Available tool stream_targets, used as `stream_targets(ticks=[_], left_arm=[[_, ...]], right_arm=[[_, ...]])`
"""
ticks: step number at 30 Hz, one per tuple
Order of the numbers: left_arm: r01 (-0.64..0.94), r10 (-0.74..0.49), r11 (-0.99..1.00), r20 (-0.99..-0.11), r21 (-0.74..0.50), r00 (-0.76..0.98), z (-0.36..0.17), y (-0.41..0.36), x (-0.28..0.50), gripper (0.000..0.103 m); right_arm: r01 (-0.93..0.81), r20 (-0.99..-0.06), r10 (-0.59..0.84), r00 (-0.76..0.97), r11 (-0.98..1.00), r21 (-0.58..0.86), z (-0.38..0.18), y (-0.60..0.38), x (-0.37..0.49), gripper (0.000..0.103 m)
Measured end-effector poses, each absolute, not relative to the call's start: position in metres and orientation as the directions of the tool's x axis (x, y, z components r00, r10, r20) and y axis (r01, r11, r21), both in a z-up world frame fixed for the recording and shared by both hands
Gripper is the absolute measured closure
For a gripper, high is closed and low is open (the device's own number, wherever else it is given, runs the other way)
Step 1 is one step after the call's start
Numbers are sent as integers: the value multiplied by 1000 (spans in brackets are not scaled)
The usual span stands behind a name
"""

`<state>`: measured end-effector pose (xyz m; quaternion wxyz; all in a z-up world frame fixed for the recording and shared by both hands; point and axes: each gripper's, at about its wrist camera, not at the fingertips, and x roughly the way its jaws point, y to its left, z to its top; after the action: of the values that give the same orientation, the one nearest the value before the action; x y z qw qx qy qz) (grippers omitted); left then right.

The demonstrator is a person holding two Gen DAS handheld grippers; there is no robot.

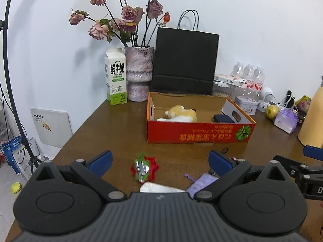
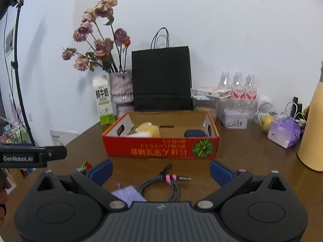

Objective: Organize objects
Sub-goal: 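Withdraw both grippers from the box back toward the remaining objects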

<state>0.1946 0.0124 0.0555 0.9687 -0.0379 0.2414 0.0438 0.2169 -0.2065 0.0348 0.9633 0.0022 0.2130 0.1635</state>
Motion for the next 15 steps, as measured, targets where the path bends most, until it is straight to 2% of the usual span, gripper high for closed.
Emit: stream_targets(ticks=[9,15], left_arm=[[-83,70,997,-424,-11,903,45,5,163,0],[-86,65,996,-421,-31,905,34,7,151,0]], right_arm=[[-316,-415,315,854,946,67,15,-208,190,0],[-332,-423,316,849,943,39,8,-206,174,0]])
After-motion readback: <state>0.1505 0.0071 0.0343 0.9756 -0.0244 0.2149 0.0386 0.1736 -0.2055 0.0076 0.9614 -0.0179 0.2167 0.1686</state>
